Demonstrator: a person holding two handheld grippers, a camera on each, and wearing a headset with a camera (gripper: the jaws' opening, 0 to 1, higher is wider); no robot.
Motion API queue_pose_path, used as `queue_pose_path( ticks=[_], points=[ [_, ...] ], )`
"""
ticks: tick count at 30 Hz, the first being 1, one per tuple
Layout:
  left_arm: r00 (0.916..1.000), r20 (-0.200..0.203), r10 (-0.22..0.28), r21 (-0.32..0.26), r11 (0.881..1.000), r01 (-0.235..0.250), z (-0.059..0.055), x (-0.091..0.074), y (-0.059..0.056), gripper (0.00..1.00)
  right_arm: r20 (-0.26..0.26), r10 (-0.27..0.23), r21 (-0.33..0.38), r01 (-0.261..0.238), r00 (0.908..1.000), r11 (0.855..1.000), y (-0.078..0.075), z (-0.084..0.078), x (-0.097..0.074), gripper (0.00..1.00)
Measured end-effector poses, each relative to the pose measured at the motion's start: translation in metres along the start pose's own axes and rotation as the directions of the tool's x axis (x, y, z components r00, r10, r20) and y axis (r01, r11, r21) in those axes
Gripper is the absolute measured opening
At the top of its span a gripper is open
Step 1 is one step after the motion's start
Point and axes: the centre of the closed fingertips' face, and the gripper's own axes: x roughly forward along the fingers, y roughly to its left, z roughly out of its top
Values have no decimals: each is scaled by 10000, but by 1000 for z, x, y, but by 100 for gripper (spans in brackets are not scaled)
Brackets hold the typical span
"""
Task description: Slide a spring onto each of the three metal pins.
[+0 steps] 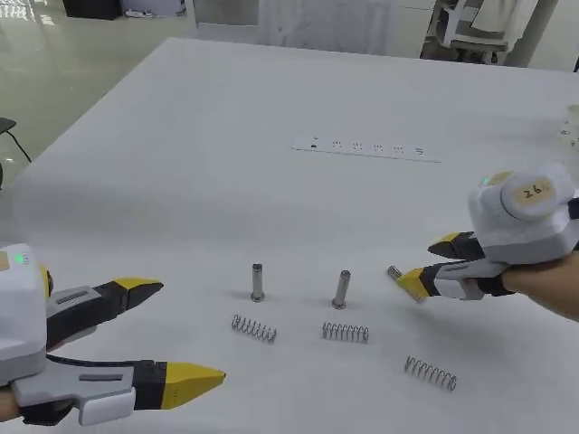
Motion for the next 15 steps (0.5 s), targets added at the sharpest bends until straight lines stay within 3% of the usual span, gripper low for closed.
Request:
queue_pose_path(
  ticks=[15],
  points=[
    [10000,-93,19,-49,10000,-19,-3,-1,0,81,-778,-125,257,145,9969,9996,0,-4,21,23]
  ],
)
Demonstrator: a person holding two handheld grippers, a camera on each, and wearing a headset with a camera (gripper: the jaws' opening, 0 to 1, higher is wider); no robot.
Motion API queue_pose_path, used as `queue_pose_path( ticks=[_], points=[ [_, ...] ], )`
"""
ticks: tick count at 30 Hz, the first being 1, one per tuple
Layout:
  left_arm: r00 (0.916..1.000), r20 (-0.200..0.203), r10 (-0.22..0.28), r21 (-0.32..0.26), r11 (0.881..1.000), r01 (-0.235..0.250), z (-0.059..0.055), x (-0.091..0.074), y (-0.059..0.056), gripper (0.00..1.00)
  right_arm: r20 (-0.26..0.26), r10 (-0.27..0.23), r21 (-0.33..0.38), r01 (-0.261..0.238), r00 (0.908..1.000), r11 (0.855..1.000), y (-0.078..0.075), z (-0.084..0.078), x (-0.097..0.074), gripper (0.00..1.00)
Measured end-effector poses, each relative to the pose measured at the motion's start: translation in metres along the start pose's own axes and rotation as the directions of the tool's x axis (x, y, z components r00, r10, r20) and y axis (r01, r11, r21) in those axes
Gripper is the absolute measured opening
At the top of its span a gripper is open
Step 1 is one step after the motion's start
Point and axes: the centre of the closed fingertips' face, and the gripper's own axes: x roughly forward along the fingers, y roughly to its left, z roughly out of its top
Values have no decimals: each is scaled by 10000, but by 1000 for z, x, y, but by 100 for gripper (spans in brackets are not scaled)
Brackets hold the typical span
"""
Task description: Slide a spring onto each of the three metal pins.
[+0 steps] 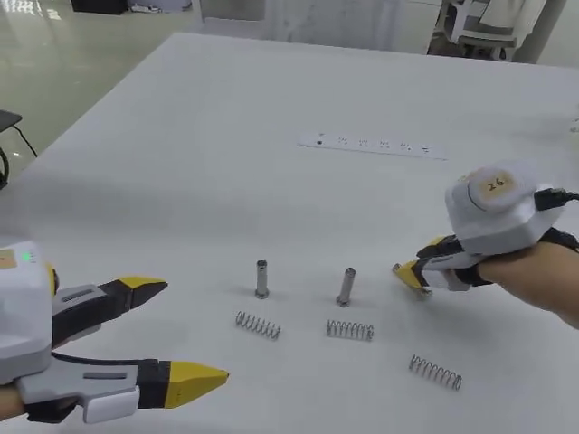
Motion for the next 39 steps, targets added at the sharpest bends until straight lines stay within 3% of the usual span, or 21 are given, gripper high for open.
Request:
queue_pose_path(
  ticks=[3,15,30,39],
  points=[
    [10000,-12,3,-12,10000,-3,0,0,0,81,-298,-49,-102,46,9995,9999,-1,-4,3,20],
    [10000,-51,17,-58,10000,-18,-2,1,2,81,-580,85,58,-82,9983,9999,0,-3,13,12],
    [10000,-89,17,-103,9999,-18,-2,1,3,81,-939,229,308,-201,9953,9993,-1,-6,19,12],
    [9999,-104,25,-124,9999,-26,-4,1,3,81,-1152,272,556,-209,9930,9982,1,-7,19,7]
  ],
)
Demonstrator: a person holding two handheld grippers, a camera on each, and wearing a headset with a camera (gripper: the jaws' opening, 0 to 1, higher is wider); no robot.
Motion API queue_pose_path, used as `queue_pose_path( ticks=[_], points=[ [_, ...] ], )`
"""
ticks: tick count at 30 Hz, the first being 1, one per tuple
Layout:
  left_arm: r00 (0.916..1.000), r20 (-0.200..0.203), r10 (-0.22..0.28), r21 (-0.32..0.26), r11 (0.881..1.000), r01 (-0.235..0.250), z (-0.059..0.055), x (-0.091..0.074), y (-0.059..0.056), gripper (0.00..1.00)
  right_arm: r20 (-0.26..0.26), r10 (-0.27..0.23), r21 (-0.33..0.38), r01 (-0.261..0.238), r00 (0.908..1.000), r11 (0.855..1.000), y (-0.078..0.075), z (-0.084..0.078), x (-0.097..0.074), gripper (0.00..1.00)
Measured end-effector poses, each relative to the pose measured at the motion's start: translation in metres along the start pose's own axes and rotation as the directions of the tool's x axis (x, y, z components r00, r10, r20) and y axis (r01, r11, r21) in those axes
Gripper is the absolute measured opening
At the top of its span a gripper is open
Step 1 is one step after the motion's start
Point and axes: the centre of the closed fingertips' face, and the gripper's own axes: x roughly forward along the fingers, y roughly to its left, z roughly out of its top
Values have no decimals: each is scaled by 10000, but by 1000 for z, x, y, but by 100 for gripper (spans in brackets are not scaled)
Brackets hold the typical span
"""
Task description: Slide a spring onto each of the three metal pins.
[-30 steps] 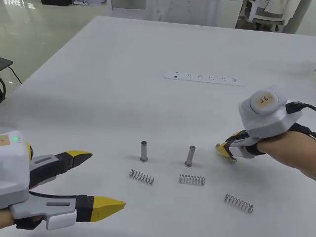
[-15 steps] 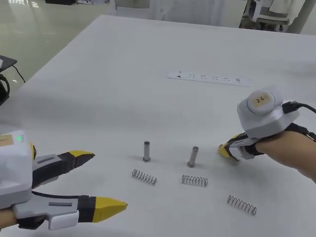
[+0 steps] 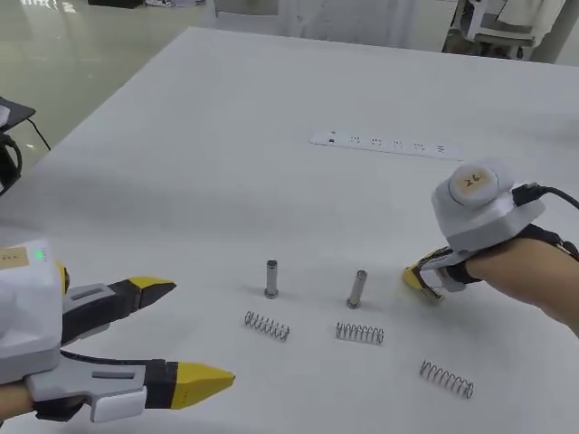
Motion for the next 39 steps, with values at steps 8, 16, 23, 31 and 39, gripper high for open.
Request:
queue_pose_path(
  ticks=[8,16,23,31,39],
  points=[
    [10000,13,-16,5,10000,16,0,0,-1,80,-54,-20,547,23,10000,9985,-1,-1,0,6],
    [10000,54,7,45,10000,-7,2,-1,0,80,105,-141,773,132,9998,9969,0,1,-8,5],
    [10000,75,-41,101,9999,40,3,0,-3,80,407,-275,850,240,9988,9961,2,-2,-21,5],
    [9999,88,-51,191,9998,50,5,-1,-4,80,738,-510,896,443,9960,9950,3,-1,-36,5],
    [9999,107,-74,268,9996,71,8,-2,-5,80,965,-612,826,532,9934,9952,6,0,-45,5]
  ],
)
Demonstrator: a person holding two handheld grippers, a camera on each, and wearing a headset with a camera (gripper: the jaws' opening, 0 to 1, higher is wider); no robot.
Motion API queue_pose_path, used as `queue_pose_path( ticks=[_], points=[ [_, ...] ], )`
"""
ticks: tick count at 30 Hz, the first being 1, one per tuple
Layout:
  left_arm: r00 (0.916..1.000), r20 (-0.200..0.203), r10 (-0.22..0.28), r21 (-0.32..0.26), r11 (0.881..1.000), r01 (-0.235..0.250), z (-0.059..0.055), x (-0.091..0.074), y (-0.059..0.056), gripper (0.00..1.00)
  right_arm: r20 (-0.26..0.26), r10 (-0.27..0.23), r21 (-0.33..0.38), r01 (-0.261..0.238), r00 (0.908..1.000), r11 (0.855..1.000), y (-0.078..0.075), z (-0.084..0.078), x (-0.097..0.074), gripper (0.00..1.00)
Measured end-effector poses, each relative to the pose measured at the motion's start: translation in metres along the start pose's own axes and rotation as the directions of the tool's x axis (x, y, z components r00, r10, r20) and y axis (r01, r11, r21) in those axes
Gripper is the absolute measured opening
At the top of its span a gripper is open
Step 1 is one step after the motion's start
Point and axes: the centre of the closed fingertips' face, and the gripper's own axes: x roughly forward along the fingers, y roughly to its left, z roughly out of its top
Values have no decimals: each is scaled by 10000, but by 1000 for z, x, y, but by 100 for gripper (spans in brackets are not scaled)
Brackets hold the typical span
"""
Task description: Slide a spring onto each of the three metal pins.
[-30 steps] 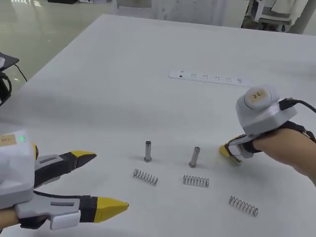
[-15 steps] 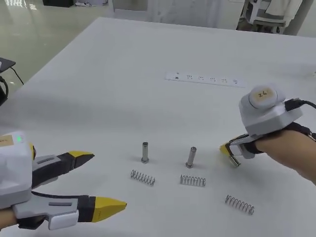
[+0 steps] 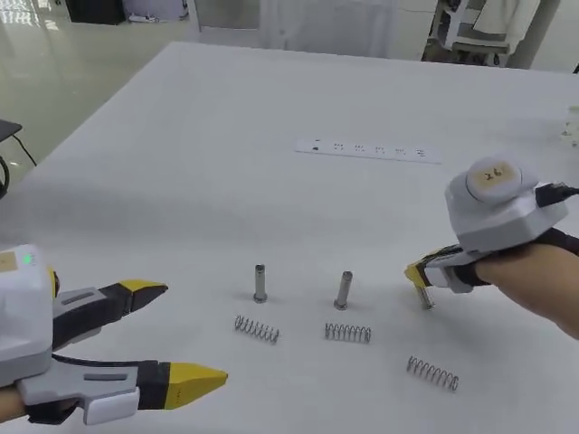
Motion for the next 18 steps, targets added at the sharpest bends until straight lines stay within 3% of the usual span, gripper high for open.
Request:
queue_pose_path(
  ticks=[18],
  points=[
    [10000,-54,-47,102,9999,47,0,-1,-3,80,200,-180,137,177,9996,9997,1,-10,-16,5]
  ],
)
